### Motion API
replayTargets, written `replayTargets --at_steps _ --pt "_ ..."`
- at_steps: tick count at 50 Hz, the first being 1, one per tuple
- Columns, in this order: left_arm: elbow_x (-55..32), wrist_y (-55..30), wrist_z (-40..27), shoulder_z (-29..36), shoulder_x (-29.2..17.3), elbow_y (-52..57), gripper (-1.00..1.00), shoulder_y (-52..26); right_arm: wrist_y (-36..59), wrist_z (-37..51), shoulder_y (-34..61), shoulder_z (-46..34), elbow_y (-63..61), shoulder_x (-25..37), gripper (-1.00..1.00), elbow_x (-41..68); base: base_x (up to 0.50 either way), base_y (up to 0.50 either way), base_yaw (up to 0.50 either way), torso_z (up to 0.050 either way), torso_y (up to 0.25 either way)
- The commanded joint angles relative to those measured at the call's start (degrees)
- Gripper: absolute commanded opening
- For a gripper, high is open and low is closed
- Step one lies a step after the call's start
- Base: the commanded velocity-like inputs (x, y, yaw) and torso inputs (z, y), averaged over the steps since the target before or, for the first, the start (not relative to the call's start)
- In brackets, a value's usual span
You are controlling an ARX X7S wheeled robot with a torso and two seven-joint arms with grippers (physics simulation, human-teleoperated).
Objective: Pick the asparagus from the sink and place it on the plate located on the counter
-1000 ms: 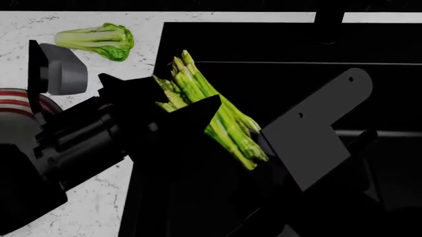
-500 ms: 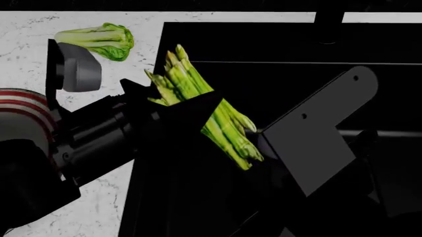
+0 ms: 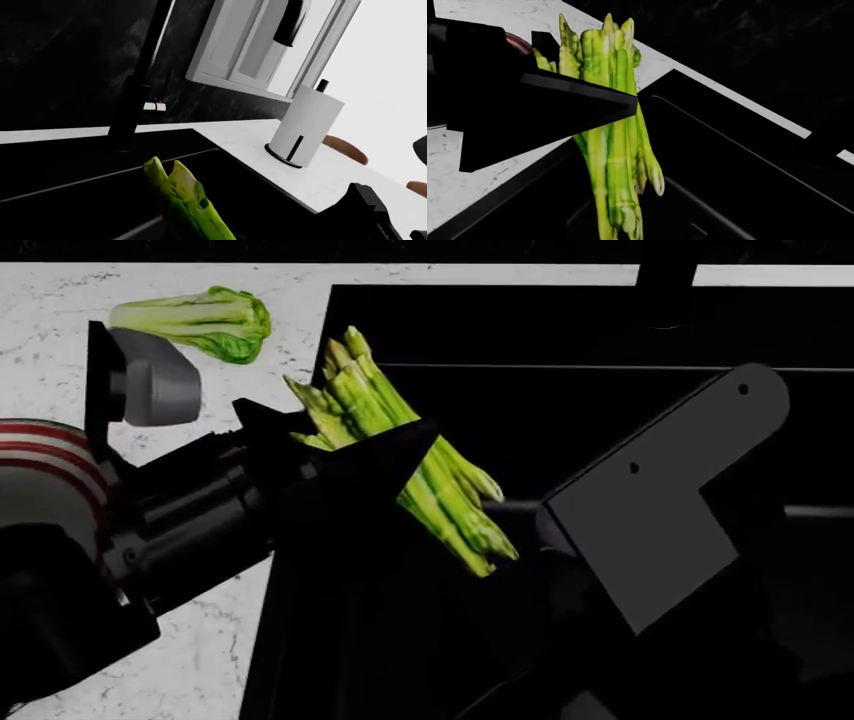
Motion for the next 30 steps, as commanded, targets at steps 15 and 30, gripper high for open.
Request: replayTargets --at_steps 15,30 --pt "0.6 -3.9 -12.2 2.2 -4.1 10.8 -1.00 -2.1 -3.5 -4.9 -4.2 2.3 -1.7 4.2 1.00 -5.9 0.00 0.00 0.00 0.000 0.000" --pt "-5.4 -11.1 -22.7 -4.0 -5.0 19.1 -1.00 -2.7 -3.6 -5.9 -3.3 -0.3 -1.0 2.3 1.00 -8.7 0.00 0.00 0.00 0.000 0.000"
